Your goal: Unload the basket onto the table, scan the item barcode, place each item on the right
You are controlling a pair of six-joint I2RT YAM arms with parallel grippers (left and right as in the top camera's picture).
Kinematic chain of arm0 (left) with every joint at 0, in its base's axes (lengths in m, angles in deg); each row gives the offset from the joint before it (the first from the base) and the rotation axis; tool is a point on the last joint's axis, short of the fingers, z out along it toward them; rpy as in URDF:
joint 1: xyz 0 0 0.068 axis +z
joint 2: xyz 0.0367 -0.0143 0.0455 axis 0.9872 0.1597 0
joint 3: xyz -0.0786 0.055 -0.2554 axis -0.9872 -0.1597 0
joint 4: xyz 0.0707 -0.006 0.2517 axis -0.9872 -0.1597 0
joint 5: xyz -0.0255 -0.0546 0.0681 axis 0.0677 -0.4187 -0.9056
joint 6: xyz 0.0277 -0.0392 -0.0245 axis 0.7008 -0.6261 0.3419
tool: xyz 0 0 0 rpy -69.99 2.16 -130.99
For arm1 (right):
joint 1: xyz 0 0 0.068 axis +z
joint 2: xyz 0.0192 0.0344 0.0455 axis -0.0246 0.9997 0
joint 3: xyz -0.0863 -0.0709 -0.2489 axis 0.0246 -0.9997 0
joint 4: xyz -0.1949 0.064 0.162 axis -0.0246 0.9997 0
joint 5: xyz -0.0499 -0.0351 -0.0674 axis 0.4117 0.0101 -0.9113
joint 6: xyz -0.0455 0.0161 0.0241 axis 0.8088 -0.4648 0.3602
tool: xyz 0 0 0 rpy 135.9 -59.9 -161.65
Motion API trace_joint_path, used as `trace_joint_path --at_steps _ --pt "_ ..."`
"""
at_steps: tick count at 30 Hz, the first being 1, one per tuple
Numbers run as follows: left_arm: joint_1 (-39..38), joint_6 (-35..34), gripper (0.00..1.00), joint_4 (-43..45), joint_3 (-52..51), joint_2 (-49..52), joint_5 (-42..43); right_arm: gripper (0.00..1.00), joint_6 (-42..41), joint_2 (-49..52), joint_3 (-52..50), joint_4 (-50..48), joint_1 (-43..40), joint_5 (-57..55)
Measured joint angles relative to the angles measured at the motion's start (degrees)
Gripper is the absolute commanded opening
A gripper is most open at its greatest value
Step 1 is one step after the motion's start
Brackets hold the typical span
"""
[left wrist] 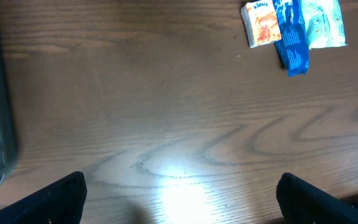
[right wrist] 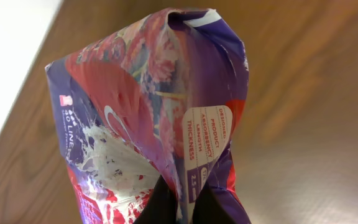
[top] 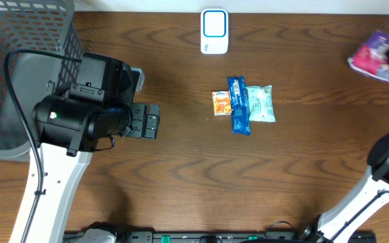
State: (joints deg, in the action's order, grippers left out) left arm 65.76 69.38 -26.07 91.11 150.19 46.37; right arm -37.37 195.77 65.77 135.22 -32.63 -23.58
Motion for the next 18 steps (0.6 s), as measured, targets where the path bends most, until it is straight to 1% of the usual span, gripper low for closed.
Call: trace_joint_path --at_steps 10,16,18 --pt "0.0 0.0 0.98 0.0 0.0 0.0 0.0 0.01 1.2 0.0 0.0 -1.8 -10.3 -8.0" --pt "0.0 0.0 0.98 0.0 0.0 0.0 0.0 0.08 1.3 0.4 -0.1 -5.6 -15.0 -10.1" --pt "0.0 0.0 0.98 0.0 0.0 0.0 0.0 0.07 1.3 1.2 -0.1 -7.0 -16.3 -10.3"
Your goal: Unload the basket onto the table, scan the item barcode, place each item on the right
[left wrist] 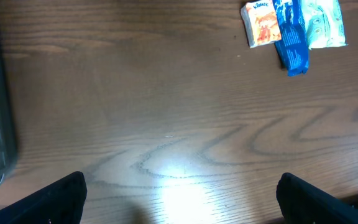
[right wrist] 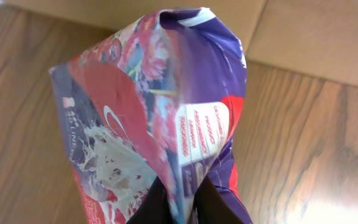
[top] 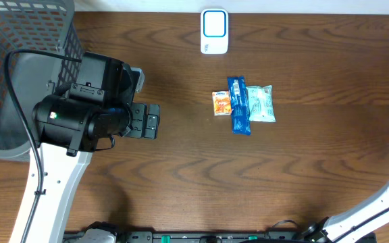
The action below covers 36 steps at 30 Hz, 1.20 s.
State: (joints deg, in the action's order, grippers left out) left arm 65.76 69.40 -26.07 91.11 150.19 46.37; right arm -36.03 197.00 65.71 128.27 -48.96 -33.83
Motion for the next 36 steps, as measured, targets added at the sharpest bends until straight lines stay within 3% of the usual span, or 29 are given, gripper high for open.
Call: trace_joint_path --at_steps 2,3,6,7,9,11,19,27,29,33,36 --pt "0.0 0.0 0.98 0.0 0.0 0.0 0.0 0.09 0.0 0.9 0.0 -0.6 -0.9 -0.1" --pt "0.0 0.0 0.98 0.0 0.0 0.0 0.0 0.16 0.0 1.5 0.0 -0.7 -1.2 -0.1" --pt "0.0 0.0 0.98 0.0 0.0 0.0 0.0 0.52 0.1 2.9 0.0 -1.0 -1.8 -0.2" --pt "0.0 0.0 0.98 0.0 0.0 0.0 0.0 0.58 0.0 3.2 0.0 -1.0 -1.8 -0.2" --pt "0.0 0.0 0.98 0.0 0.0 0.0 0.0 0.66 0.4 3.9 0.0 -0.6 -1.8 -0.1" --pt "0.0 0.0 0.98 0.0 0.0 0.0 0.0 0.68 0.3 4.3 0.0 -0.1 -1.8 -0.1" --pt "0.0 0.0 0.98 0.0 0.0 0.0 0.0 0.58 1.7 4.1 0.0 1.9 -1.7 5.7" --pt "0.0 0.0 0.98 0.0 0.0 0.0 0.0 0.59 8.1 0.7 0.0 4.1 3.2 26.1" --pt "0.0 0.0 0.98 0.0 0.0 0.0 0.0 0.52 9.8 0.4 0.0 5.9 6.0 28.0" --pt "0.0 0.0 0.98 0.0 0.0 0.0 0.0 0.24 12.1 0.3 0.0 10.0 12.8 23.5" --pt "0.0 0.0 0.98 0.0 0.0 0.0 0.0 0.22 12.3 0.3 0.0 13.1 15.6 17.4"
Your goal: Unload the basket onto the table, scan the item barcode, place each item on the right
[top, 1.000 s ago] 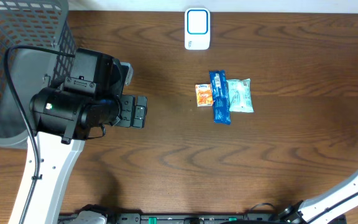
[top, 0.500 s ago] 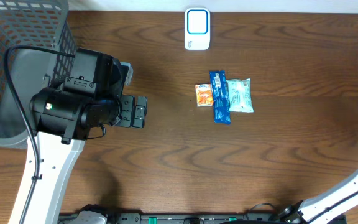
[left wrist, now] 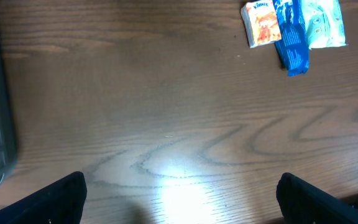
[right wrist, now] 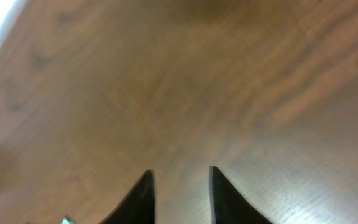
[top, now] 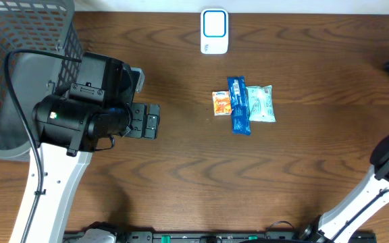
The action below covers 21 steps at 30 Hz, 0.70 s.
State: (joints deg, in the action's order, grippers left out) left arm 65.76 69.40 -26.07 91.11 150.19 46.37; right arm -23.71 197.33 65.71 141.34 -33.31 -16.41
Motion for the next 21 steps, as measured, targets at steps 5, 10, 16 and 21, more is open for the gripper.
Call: trace_joint_path --at_steps 5,10,16,21 --pt "0.0 0.0 0.98 0.0 0.0 0.0 0.0 0.3 2.3 0.0 0.0 4.1 0.4 -1.7" --pt "0.0 0.0 0.98 0.0 0.0 0.0 0.0 0.06 5.9 0.0 -0.2 7.9 2.4 1.0" --pt "0.0 0.0 0.98 0.0 0.0 0.0 0.0 0.01 3.6 0.0 -2.1 9.8 7.5 -7.3" --pt "0.0 0.0 0.98 0.0 0.0 0.0 0.0 0.03 -0.4 0.0 -2.2 9.8 7.0 -21.2"
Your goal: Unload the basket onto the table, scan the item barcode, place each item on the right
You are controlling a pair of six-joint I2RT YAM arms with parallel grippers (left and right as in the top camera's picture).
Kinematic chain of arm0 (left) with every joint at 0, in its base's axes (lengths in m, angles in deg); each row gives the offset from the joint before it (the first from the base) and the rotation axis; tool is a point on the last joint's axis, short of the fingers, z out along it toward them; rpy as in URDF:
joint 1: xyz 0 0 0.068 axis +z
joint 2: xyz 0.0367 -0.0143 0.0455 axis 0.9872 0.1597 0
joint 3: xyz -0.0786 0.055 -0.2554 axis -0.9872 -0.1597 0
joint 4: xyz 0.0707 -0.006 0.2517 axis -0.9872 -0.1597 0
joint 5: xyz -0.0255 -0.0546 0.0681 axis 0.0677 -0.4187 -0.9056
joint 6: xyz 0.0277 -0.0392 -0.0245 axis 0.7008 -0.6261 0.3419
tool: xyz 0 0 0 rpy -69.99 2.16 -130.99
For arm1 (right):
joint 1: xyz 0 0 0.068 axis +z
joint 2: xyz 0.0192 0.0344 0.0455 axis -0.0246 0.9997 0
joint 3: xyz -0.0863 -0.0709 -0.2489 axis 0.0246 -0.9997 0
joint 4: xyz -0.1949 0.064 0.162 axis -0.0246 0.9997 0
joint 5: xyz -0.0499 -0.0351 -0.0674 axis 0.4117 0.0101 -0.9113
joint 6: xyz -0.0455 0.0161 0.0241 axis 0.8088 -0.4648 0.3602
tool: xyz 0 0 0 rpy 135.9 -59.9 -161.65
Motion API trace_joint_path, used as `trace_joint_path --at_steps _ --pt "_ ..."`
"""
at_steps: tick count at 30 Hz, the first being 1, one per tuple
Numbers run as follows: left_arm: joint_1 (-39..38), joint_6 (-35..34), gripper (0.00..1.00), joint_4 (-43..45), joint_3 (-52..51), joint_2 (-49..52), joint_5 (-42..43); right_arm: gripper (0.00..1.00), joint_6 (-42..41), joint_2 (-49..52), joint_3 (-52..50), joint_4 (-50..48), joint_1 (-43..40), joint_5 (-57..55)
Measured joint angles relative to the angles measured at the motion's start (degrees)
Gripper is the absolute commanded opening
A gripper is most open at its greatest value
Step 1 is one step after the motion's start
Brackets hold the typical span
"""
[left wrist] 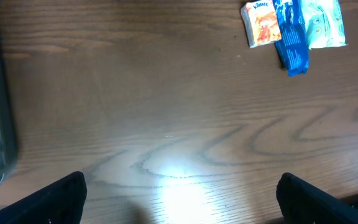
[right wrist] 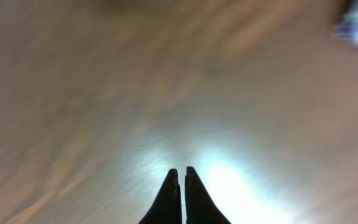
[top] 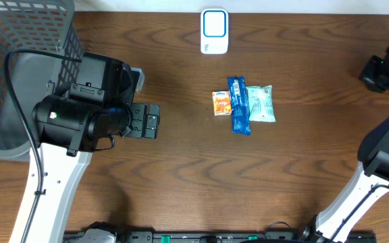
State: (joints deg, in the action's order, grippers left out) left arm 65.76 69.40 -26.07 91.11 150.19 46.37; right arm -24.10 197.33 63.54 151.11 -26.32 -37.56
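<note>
Three small packets lie together mid-table: an orange one (top: pixel 221 103), a long blue one (top: pixel 238 105) and a mint-green tissue pack (top: pixel 261 103). The left wrist view shows them too: the orange packet (left wrist: pixel 263 23), the blue packet (left wrist: pixel 293 37) and the mint pack (left wrist: pixel 322 25). A white scanner with a blue face (top: pixel 214 31) stands at the table's far edge. My left gripper (left wrist: pixel 179 205) is wide open over bare wood, well left of the packets. My right gripper (right wrist: pixel 182 177) is shut on nothing, at the table's right edge (top: pixel 371 72). No purple packet is in view.
A grey mesh basket (top: pixel 19 61) stands at the far left, behind my left arm (top: pixel 80 121); its edge shows in the left wrist view. The right wrist view is blurred and shows only wood grain.
My right gripper was open and empty; now its fingers are shut together with nothing between them, and it sits further into the overhead view at the right edge. My left arm and the packets are unmoved.
My right gripper held a purple and red packet above the table's far right corner. Then it held it beyond the table, over a cardboard surface. Then it was open and the packet was gone. Now it is shut and empty over the table.
</note>
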Motion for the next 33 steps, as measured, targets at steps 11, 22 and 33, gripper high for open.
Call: trace_joint_path --at_steps 11,22,33 --pt "0.0 0.0 0.98 0.0 0.0 0.0 0.0 0.46 1.2 0.0 -0.5 -6.8 -11.3 -10.9" --pt "0.0 0.0 0.98 0.0 0.0 0.0 0.0 0.51 10.1 0.0 -8.5 -20.9 -13.7 -11.6" --pt "0.0 0.0 0.98 0.0 0.0 0.0 0.0 0.5 18.3 0.0 -17.7 -33.7 -14.0 -13.1"
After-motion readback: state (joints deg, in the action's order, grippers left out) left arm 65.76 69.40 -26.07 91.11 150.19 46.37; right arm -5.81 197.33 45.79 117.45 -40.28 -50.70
